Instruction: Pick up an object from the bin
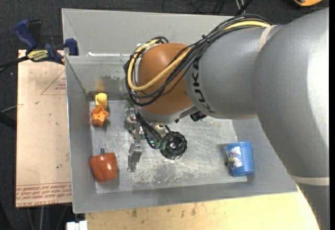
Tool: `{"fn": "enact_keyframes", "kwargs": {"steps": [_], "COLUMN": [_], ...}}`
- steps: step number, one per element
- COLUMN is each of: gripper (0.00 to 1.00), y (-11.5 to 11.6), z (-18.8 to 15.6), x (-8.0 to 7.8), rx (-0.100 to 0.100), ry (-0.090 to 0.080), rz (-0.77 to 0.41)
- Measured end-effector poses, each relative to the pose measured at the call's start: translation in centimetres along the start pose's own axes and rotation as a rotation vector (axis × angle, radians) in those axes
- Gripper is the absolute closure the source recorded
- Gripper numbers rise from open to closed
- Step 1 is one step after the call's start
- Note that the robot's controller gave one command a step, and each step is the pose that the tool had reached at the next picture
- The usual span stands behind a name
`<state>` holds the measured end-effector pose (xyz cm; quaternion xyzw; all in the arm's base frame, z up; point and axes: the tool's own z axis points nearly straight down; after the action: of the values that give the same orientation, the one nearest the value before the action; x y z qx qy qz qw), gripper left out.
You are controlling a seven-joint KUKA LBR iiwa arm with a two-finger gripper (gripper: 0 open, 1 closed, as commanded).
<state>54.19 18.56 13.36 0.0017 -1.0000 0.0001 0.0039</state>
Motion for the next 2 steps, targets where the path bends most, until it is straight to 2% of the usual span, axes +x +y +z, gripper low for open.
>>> {"fn": "enact_keyframes", "kwargs": {"steps": [1,2], "gripper": [0.0,0.0], "y": [-0.1,1.7], "z": [-0.4,1.5], "x": [-0.2,0.4], "rx": [-0.002,0.0], "ry": [-0.008,-0.017], "rz": [0.003,-0.07]}}
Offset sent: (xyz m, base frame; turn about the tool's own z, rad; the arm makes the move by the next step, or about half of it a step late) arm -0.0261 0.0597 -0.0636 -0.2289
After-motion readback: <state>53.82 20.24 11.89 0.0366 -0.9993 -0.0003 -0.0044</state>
